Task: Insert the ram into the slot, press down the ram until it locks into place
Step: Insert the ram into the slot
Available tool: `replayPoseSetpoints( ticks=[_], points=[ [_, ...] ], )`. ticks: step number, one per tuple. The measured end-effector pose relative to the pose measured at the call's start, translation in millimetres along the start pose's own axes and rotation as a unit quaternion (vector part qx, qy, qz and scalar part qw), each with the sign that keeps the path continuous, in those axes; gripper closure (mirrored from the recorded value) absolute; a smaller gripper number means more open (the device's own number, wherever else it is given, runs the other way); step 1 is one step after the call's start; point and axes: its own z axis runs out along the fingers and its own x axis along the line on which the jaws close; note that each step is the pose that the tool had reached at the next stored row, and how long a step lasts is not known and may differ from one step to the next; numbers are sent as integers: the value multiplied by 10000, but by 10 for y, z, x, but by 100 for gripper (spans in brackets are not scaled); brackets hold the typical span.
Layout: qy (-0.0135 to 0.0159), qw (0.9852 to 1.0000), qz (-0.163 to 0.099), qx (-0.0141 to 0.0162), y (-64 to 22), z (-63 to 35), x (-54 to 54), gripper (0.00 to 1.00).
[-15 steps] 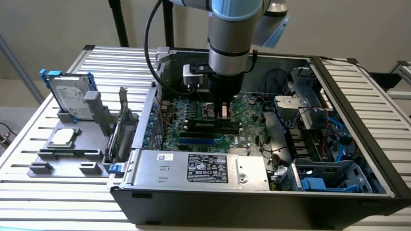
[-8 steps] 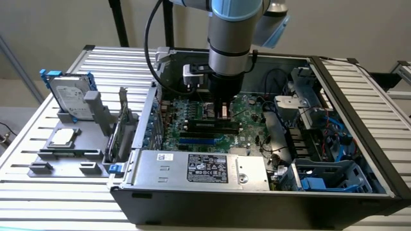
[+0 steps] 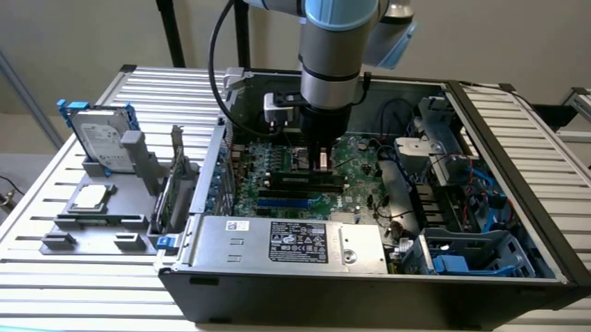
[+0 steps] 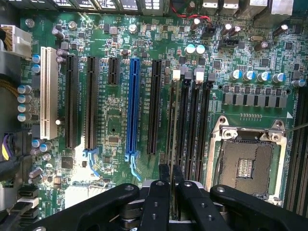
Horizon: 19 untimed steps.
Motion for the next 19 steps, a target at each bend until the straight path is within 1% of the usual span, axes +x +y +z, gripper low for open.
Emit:
replayPoseSetpoints(
  ticks=[19],
  points=[
    [4, 10000, 0, -1, 8, 24, -12, 86]
  ],
)
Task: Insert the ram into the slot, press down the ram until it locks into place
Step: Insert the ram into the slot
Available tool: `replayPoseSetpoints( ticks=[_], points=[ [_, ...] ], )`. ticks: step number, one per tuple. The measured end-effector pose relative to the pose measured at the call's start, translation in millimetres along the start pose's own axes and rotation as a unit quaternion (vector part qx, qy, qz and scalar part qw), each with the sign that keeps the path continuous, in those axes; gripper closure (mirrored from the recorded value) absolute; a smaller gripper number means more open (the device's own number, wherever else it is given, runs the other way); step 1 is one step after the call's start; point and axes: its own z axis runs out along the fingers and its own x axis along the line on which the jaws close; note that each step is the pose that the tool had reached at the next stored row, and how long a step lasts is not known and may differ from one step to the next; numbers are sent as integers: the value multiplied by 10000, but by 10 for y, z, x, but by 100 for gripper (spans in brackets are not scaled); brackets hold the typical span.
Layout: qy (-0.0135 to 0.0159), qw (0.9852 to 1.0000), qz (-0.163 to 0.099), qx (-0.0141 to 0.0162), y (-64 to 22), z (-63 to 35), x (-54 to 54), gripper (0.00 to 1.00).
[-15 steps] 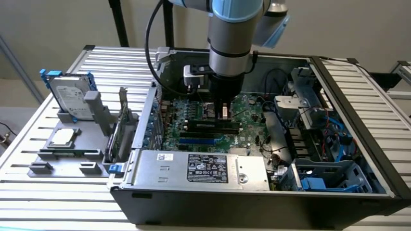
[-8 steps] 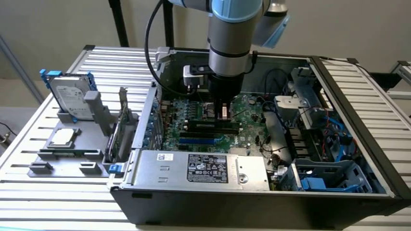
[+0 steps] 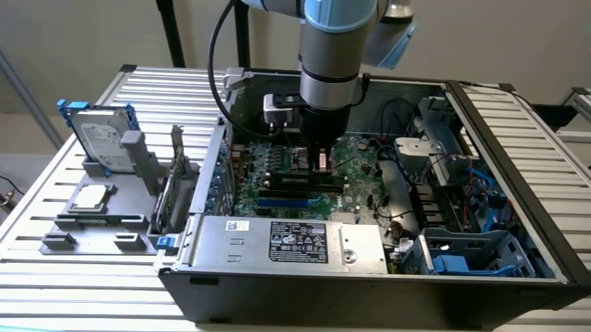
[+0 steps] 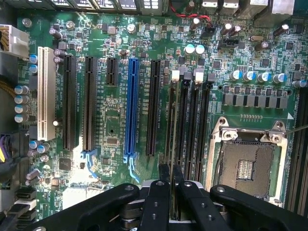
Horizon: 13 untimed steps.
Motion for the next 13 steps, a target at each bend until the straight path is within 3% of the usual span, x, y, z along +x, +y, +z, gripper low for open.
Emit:
replayPoseSetpoints(
  ticks=[13],
  points=[
    [0, 10000, 0, 0, 1, 17, -2, 86]
  ],
)
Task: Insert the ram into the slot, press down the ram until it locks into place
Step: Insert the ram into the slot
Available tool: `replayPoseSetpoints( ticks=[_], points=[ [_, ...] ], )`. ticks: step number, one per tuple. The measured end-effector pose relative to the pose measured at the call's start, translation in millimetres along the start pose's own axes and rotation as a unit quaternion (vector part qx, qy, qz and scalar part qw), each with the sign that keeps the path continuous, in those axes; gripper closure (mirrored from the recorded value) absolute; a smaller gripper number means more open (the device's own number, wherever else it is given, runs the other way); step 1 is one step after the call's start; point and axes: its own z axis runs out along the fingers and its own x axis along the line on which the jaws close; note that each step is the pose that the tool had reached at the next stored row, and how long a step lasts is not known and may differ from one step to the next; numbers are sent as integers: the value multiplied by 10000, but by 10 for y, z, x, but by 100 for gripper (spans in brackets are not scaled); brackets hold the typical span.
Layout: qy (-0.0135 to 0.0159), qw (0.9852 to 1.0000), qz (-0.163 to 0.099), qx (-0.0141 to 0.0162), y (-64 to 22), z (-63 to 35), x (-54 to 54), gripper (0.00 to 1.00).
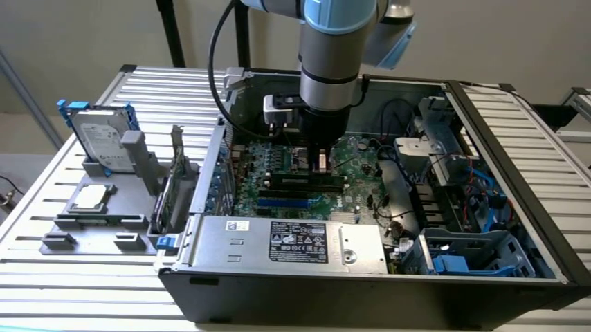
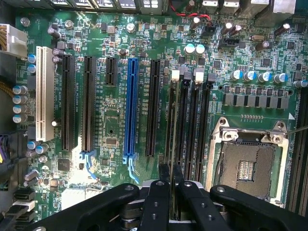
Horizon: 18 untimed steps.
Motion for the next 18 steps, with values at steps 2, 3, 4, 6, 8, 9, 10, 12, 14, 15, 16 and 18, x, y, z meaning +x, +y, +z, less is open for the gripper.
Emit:
replayPoseSetpoints(
  ticks=[2, 3, 4, 6, 8, 9, 10, 12, 14, 15, 16, 18],
  points=[
    [0, 10000, 0, 0, 0, 0, 0, 85],
    [0, 10000, 0, 0, 0, 0, 0, 85],
    [0, 10000, 0, 0, 0, 0, 0, 78],
    [0, 10000, 0, 0, 0, 0, 0, 78],
    [0, 10000, 0, 0, 0, -3, 0, 78],
    [0, 10000, 0, 0, 0, -12, 0, 78],
    [0, 10000, 0, 0, 0, -31, 1, 78],
    [0, 10000, 0, 0, 0, -80, 1, 78],
    [1, 10000, 0, 0, 0, -130, 2, 78],
    [0, 10000, 0, 0, 1, -150, 2, 78],
    [-1, 10000, 1, 0, 3, -170, 2, 78],
    [0, 10000, 0, 0, 12, -197, 2, 78]
  ],
)
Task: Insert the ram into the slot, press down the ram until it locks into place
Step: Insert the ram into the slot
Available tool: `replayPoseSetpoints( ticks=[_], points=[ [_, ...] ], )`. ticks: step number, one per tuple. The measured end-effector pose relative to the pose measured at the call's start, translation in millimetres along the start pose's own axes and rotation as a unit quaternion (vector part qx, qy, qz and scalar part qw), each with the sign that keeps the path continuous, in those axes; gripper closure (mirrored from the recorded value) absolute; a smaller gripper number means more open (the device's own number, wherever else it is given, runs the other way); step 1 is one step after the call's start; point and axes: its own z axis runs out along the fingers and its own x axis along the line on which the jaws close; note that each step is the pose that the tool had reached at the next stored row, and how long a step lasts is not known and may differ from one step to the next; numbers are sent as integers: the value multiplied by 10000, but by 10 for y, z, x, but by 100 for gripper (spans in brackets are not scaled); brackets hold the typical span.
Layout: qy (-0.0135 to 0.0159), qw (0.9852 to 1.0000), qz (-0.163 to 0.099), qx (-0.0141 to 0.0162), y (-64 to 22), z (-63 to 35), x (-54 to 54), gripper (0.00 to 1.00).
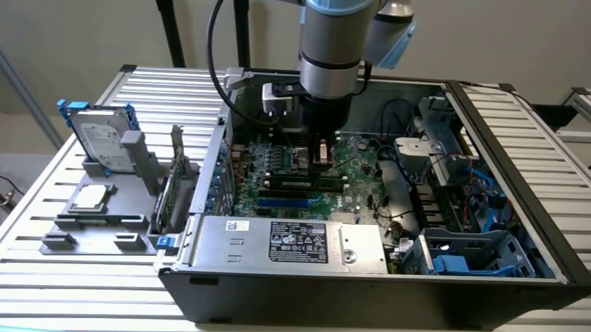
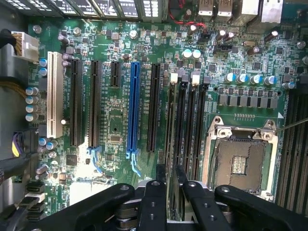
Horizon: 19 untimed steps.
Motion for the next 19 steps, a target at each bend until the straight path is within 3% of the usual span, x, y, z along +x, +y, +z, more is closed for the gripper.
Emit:
replayPoseSetpoints(
  ticks=[9, 11, 19],
  points=[
    [0, 10000, 0, 0, 6, -2, 0, 80],
    [0, 10000, -1, 0, 6, -2, 0, 90],
    [1, 10000, 0, -1, 20, 0, -2, 90]
  ],
)
